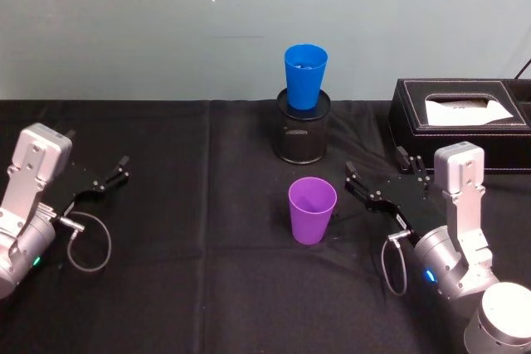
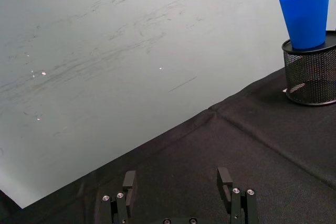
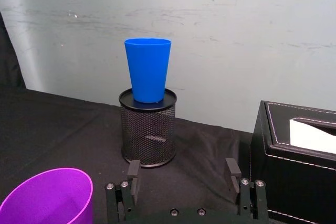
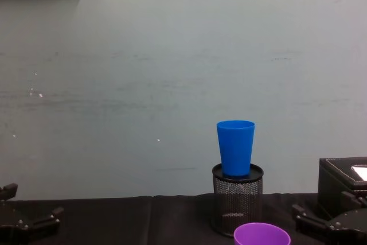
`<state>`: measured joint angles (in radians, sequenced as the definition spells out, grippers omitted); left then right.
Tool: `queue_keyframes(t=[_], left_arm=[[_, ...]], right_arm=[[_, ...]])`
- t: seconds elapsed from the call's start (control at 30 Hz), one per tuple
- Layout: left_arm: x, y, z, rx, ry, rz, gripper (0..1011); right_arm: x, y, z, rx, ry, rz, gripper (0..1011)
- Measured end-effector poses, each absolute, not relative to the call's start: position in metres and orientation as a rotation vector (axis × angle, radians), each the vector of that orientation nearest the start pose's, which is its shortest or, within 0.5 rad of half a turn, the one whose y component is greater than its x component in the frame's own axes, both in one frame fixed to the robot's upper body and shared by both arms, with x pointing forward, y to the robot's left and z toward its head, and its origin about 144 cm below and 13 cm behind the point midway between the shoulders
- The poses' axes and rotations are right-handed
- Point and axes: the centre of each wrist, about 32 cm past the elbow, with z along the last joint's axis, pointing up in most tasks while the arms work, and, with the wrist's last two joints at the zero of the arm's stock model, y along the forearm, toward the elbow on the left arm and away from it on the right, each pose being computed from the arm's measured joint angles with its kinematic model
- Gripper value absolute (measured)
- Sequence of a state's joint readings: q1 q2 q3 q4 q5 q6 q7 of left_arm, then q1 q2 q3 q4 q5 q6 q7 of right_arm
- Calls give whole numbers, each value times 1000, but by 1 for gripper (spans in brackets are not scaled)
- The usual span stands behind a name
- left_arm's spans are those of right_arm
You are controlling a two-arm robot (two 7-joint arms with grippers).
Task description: Pick up one cup with a gripper and tap it against the other cup.
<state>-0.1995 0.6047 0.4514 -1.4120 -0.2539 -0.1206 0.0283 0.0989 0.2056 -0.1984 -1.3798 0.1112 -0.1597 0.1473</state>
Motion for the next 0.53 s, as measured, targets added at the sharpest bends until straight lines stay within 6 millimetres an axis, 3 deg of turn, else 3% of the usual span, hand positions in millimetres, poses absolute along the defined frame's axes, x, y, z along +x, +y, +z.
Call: queue_keyframes(t=[0.53], left_arm=[[489,310,1140,304,-285,1248,1000]], right_arm=[[480,-238,1111,-60,-106,-1253,1003]])
